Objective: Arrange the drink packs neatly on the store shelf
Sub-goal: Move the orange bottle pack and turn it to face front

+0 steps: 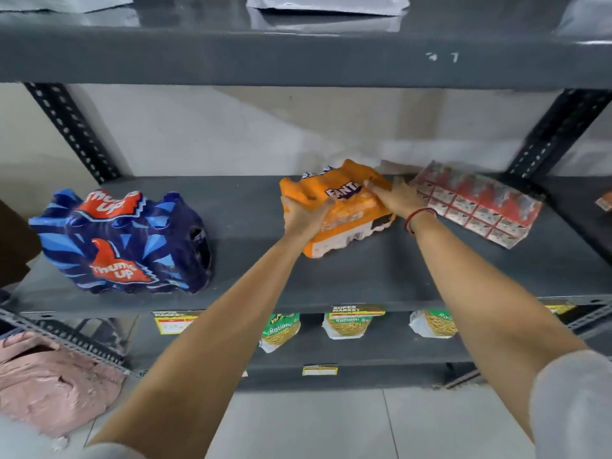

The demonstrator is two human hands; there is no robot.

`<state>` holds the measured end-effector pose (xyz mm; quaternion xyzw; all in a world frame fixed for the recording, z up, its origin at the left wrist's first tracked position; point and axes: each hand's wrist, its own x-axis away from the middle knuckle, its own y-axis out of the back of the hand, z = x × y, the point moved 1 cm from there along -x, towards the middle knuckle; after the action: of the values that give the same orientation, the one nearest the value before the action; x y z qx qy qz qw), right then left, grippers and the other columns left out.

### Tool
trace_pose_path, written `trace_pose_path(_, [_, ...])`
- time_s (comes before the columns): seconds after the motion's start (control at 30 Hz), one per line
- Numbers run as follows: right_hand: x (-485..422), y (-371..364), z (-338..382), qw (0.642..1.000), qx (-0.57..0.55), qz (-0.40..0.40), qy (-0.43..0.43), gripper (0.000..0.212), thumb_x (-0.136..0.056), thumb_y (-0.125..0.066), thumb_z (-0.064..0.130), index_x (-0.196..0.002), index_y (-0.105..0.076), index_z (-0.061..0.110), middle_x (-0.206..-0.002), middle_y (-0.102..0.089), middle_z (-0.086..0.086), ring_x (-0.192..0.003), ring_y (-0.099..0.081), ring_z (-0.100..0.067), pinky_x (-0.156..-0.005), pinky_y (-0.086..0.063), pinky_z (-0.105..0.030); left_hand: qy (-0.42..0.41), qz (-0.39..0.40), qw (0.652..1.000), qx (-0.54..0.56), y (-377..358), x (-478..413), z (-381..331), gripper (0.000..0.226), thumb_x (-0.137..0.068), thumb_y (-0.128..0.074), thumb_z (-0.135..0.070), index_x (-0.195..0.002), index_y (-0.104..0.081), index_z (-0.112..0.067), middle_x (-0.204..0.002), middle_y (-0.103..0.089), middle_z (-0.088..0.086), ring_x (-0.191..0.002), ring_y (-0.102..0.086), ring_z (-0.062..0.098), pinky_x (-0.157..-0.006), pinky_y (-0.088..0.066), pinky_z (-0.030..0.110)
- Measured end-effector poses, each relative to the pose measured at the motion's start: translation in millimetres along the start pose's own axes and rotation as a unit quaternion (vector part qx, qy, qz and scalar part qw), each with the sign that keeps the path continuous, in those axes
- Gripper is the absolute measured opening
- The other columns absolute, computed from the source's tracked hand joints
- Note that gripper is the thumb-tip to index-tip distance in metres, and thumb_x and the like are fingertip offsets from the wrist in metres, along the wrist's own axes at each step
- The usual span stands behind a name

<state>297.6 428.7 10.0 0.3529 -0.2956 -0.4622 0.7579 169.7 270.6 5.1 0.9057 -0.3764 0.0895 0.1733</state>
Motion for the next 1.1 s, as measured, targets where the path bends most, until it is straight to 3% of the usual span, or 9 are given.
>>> trace_pose_path(0.07, [-6, -1, -5, 0.996, -0.074, 0.046, -0.005, 0.087, -0.076, -0.048, 0.074, -0.134, -0.047, 0.008, -0.134, -0.055, -0.018, -0.119, -0.054, -0.034, -0.097, -0.042, -0.037, 0.014, -0.052, 0.998, 0.019, -13, -4, 0, 0.098, -0.074, -0.072, -0.041, -0.144, -0.009, -0.014, -0.139, -0.041, 0.012, -0.120, -0.049, 0.031, -0.079, -0.041, 0.033])
trace_pose_path(0.13, [-8, -6, -10, 0.991, -0.137, 0.013, 0.004, 0.079, -0.076, -0.053, 0.071, -0.123, -0.056, 0.007, -0.123, -0.062, -0.017, -0.111, -0.059, -0.033, -0.096, -0.047, -0.038, 0.002, -0.087, 0.995, 0.045, -20, -8, 5, 0.093, -0.077, -0.071, -0.035, -0.145, -0.011, -0.015, -0.141, -0.039, 0.013, -0.122, -0.048, 0.033, -0.082, -0.041, 0.031])
trace_pose_path(0.3, [1, -16, -32, 0.976, -0.215, -0.036, 0.022, 0.056, -0.082, -0.056, 0.059, -0.103, -0.062, 0.008, -0.106, -0.067, -0.014, -0.099, -0.063, -0.032, -0.092, -0.050, -0.046, -0.145, -0.070, 0.987, -0.009, -10, -14, 20, 0.068, -0.083, -0.065, -0.034, -0.137, -0.029, -0.015, -0.132, -0.053, 0.008, -0.118, -0.054, 0.028, -0.095, -0.048, 0.044])
trace_pose_path(0.57, [59, -40, -72, 0.919, -0.382, -0.045, 0.085, 0.063, -0.082, -0.065, 0.045, -0.133, -0.044, 0.014, -0.128, -0.060, -0.005, -0.113, -0.059, -0.015, -0.096, -0.049, -0.032, -0.316, 0.003, 0.949, -0.017, 2, 5, 54, 0.087, -0.082, -0.066, -0.043, -0.148, -0.013, -0.024, -0.146, -0.040, 0.003, -0.130, -0.047, 0.020, -0.101, -0.046, 0.049])
trace_pose_path(0.77, [82, -39, -97, 0.932, -0.343, -0.015, 0.117, 0.069, -0.069, -0.081, 0.019, -0.125, -0.042, 0.010, -0.129, -0.057, -0.012, -0.119, -0.056, -0.022, -0.101, -0.047, -0.039, -0.276, 0.006, 0.955, -0.110, 20, 10, 80, 0.099, -0.078, -0.070, -0.042, -0.149, -0.002, -0.034, -0.151, -0.032, 0.001, -0.134, -0.039, 0.021, -0.104, -0.041, 0.048])
trace_pose_path(0.83, [88, -38, -97, 0.930, -0.347, -0.028, 0.119, 0.066, -0.068, -0.082, 0.025, -0.123, -0.046, 0.013, -0.127, -0.059, -0.010, -0.118, -0.056, -0.021, -0.100, -0.047, -0.034, -0.251, -0.012, 0.961, -0.119, 25, 16, 85, 0.091, -0.082, -0.066, -0.040, -0.149, -0.005, -0.031, -0.151, -0.034, 0.003, -0.136, -0.038, 0.024, -0.107, -0.038, 0.052])
trace_pose_path(0.97, [86, -14, -74, 0.871, -0.472, -0.103, 0.088, 0.070, -0.076, -0.066, 0.057, -0.131, -0.047, 0.017, -0.136, -0.052, -0.006, -0.122, -0.050, -0.014, -0.103, -0.040, -0.028, -0.292, -0.159, 0.941, -0.063, 5, 59, 89, 0.064, -0.091, -0.052, -0.042, -0.145, -0.024, -0.021, -0.145, -0.039, 0.006, -0.130, -0.041, 0.015, -0.104, -0.042, 0.048])
trace_pose_path(1.03, [79, 0, -56, 0.870, -0.485, -0.049, 0.073, 0.075, -0.077, -0.050, 0.069, -0.137, -0.042, 0.025, -0.143, -0.047, 0.003, -0.125, -0.044, -0.006, -0.103, -0.036, -0.025, -0.309, -0.114, 0.943, -0.059, -22, 82, 88, 0.065, -0.089, -0.052, -0.050, -0.144, -0.024, -0.028, -0.149, -0.030, 0.000, -0.130, -0.033, 0.006, -0.110, -0.035, 0.042])
trace_pose_path(1.1, [76, 8, -40, 0.867, -0.488, 0.048, 0.086, 0.064, -0.075, -0.042, 0.075, -0.124, -0.055, 0.036, -0.121, -0.064, 0.016, -0.106, -0.058, 0.007, -0.083, -0.049, -0.014, -0.283, 0.002, 0.957, -0.059, -48, 96, 83, 0.089, -0.080, -0.057, -0.062, -0.148, -0.003, -0.040, -0.157, 0.003, -0.017, -0.141, -0.010, 0.002, -0.113, -0.017, 0.032])
